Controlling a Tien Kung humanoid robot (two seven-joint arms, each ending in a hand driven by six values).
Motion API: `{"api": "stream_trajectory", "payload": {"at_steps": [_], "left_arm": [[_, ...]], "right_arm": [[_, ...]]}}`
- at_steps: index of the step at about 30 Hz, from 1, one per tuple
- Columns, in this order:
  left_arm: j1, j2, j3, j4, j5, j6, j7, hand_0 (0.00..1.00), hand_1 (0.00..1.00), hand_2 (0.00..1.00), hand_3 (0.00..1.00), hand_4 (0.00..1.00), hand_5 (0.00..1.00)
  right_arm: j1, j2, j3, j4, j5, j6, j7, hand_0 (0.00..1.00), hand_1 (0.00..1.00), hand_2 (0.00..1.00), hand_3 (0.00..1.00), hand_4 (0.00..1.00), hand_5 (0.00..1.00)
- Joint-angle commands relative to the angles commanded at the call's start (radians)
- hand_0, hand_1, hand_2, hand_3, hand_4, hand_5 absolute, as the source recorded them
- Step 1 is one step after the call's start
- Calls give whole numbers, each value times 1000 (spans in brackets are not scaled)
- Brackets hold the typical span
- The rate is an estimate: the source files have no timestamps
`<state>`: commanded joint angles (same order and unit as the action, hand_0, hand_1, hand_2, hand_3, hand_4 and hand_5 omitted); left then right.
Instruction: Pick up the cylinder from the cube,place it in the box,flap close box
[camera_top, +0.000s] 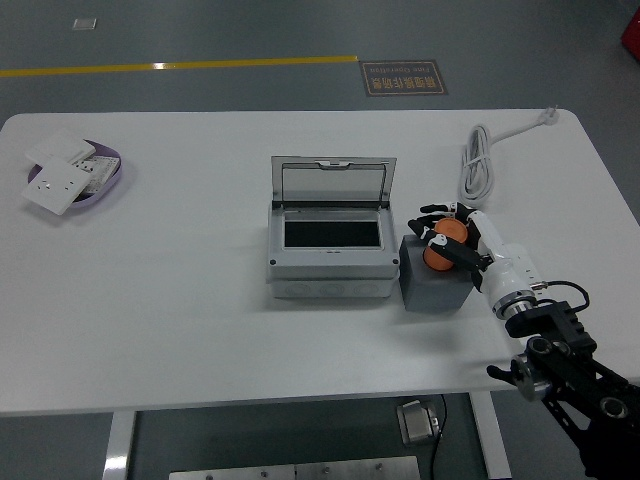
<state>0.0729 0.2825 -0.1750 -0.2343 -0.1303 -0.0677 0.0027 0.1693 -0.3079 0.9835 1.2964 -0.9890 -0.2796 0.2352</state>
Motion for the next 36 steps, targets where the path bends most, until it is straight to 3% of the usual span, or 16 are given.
{"api": "stream_trajectory", "payload": {"at_steps": [18, 19, 24, 25, 30, 31, 36], "left_arm": [[-4, 1, -2, 0, 7, 1, -1, 583, 618, 572, 602, 664, 91], [-4, 1, -2, 0, 7, 1, -1, 583, 618, 571, 601, 664, 88], [-4, 2, -1, 0, 8, 1, -1, 583, 618, 571, 601, 664, 88], [-4, 2, -1, 0, 8, 1, -1, 582, 617, 571, 601, 662, 84], [-4, 1, -1, 0, 10, 0, 0, 582, 617, 571, 601, 662, 84], [-4, 1, -1, 0, 11, 0, 0, 583, 616, 571, 601, 661, 82], [-5, 2, -3, 0, 13, 1, 0, 583, 616, 571, 601, 661, 82]], "right_arm": [[0, -1, -13, -1, -11, -17, -4, 663, 627, 593, 556, 974, 305], [0, -1, -14, 0, -11, -19, -4, 666, 626, 587, 562, 830, 139], [1, -1, -17, -1, -12, -23, -4, 666, 626, 587, 562, 830, 139], [1, -1, -18, -1, -13, -23, -5, 664, 622, 578, 567, 762, 139], [1, -1, -22, -2, -14, -25, -5, 664, 622, 578, 567, 762, 139], [1, -1, -23, -2, -14, -25, -5, 618, 621, 566, 554, 677, 127], [1, -1, -26, -2, -11, -27, -5, 618, 621, 566, 554, 677, 127]]}}
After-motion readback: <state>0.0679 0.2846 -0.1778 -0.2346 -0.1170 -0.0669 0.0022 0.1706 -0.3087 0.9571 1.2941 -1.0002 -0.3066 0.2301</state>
